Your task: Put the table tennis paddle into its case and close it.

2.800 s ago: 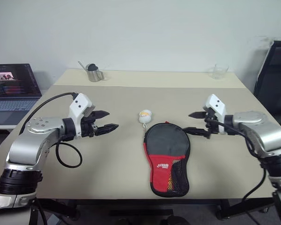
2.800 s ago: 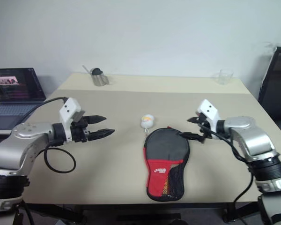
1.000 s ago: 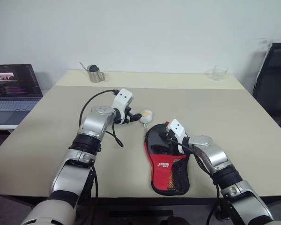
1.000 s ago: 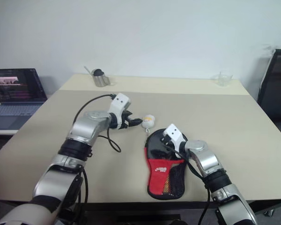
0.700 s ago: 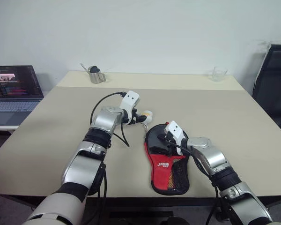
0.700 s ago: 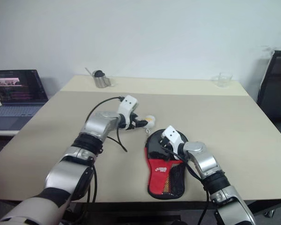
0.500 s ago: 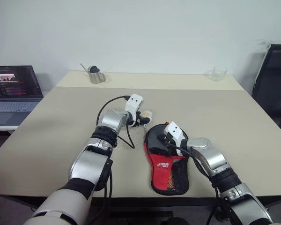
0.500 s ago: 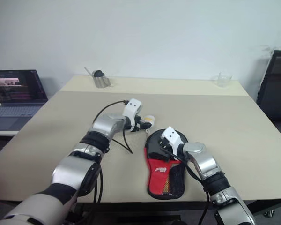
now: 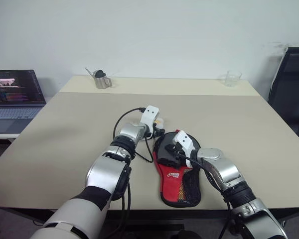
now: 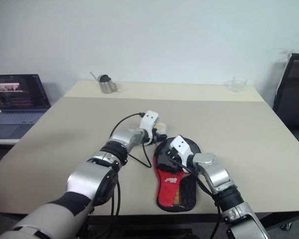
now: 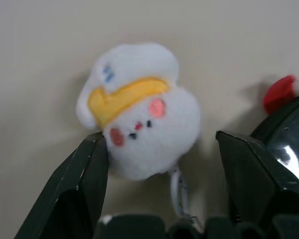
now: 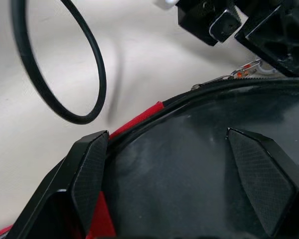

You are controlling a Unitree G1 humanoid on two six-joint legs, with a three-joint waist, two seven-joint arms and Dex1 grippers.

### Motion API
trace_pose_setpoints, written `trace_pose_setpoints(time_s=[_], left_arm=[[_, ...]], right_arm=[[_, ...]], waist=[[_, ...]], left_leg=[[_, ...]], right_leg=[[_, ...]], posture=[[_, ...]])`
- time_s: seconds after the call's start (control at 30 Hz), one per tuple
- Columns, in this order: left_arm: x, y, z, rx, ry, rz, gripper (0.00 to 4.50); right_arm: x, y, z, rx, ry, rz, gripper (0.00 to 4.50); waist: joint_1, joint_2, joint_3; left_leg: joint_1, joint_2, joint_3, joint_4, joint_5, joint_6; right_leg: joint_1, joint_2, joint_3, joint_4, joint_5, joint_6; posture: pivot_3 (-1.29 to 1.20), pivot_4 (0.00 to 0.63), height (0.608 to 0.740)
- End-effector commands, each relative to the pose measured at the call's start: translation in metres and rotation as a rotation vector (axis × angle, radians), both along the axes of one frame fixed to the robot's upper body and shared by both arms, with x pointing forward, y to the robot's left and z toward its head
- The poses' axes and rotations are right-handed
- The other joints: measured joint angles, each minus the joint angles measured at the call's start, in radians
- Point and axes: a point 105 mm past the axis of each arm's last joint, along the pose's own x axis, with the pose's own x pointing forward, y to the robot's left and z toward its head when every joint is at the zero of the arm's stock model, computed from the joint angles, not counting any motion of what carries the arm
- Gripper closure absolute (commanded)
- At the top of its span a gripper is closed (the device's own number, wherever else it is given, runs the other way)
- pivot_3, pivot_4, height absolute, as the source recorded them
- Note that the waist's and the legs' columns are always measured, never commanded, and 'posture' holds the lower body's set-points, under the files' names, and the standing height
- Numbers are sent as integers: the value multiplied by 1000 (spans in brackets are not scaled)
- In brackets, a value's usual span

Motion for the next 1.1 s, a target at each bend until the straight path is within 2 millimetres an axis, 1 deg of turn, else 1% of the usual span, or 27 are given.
trace_pose_setpoints(time_s=[0.03,0.33,0.43,0.47,0.53,0.57,0.63,0.8,0.87,1.0,1.1], left_arm=[[7,-4,19,3,-65,18,880],[8,-5,17,30,-85,16,880],[7,-8,15,21,-85,7,1431],[7,-10,15,20,-85,4,1739],[6,-12,13,19,-82,2,1739],[6,-13,12,24,-81,2,1997],[5,-12,8,54,-83,3,2309],[5,-11,2,97,-95,-1,3960],[5,-12,3,97,-101,0,4489],[6,-12,4,115,-116,-8,4489],[5,-15,7,113,-127,-46,4489]], right_arm=[[-7,-3,-18,-20,82,-8,376],[-9,-2,-18,-20,88,-9,376],[-11,-1,-18,-17,91,-5,334],[-12,0,-18,-17,91,-4,334],[-13,1,-19,-17,92,-1,334],[-14,1,-19,-17,93,1,334],[-15,2,-19,-17,94,2,334],[-16,2,-19,-18,94,-1,334],[-17,1,-19,-19,95,-5,334],[-17,0,-18,-17,95,-11,334],[-18,2,-18,-17,96,-9,334]], waist=[[0,0,0],[1,0,0],[1,0,0],[1,0,0],[1,0,0],[1,0,0],[1,0,0],[1,0,0],[1,0,0],[1,0,0],[1,0,0]], left_leg=[[0,0,0,0,0,0],[0,0,0,0,0,0],[0,0,0,0,0,0],[0,0,0,0,0,0],[0,0,0,0,0,0],[0,0,0,0,0,0],[0,0,0,0,0,0],[0,0,0,-1,0,0],[0,0,0,-1,0,0],[0,0,0,-1,0,0],[0,0,0,-1,0,0]], right_leg=[[0,0,0,0,0,0],[0,0,0,0,0,0],[0,0,0,-1,0,0],[0,0,0,-1,0,0],[0,0,0,-1,0,0],[0,0,0,-1,0,0],[0,0,0,-1,0,0],[0,0,0,-1,0,0],[0,0,0,-1,0,0],[0,0,0,-1,0,0],[0,0,-1,-1,0,0]], posture=[[0,150,740],[0,150,740],[0,150,740],[0,150,740],[0,150,740],[0,150,740],[0,150,740],[0,150,740],[0,150,740],[0,150,740],[0,150,740]])
